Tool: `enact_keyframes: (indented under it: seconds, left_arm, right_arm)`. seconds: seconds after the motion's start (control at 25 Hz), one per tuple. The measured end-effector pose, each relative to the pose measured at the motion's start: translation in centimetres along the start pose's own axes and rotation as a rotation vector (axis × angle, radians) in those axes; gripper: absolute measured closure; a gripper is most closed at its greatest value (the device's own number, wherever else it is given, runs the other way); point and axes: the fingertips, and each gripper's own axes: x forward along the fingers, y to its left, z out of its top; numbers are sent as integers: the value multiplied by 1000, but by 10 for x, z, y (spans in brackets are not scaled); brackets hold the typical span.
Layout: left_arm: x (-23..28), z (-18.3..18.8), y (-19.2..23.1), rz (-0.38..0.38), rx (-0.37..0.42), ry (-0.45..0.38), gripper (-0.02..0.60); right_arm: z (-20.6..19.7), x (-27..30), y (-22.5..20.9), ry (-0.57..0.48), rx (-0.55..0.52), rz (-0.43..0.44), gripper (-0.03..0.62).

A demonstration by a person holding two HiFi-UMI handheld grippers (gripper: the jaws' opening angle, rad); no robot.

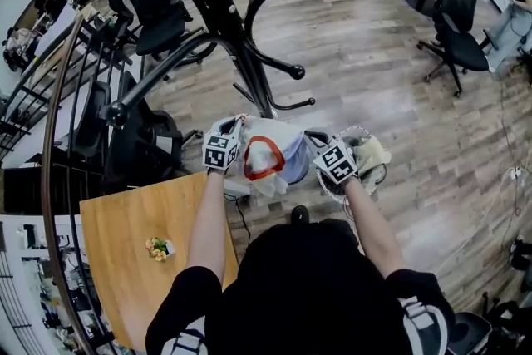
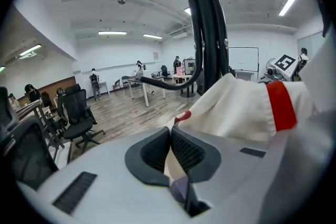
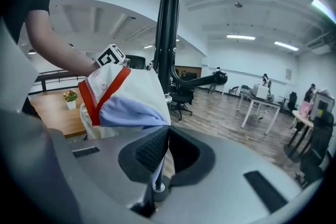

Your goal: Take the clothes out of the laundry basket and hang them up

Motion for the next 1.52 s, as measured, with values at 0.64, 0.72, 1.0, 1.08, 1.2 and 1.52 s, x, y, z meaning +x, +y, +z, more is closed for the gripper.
enact_keyframes:
  seconds: [0.64, 0.72, 1.0, 1.08, 1.2, 1.52]
  left_arm:
    - [-9, -17, -1, 21, 11, 17, 332]
    - [-13, -18, 3, 33, 0, 16, 321]
    - [-39, -22, 21, 133, -80, -27, 322]
    - [-51, -24, 21, 169, -105, -38, 322]
    - [-70, -27, 18, 229, -145, -67, 324]
    - [-128, -25, -26, 383, -198, -165, 531]
  right_arm:
    - [-9, -3, 11, 29, -16, 41, 497]
    - [-9, -4, 11, 27, -16, 42, 497]
    - [-13, -16, 9, 21, -26, 46, 499]
    - [-19, -26, 8, 26, -40, 55, 499]
    - [-21, -44, 1, 19, -49, 52, 499]
    - [-44, -107, -16, -20, -49, -5, 585]
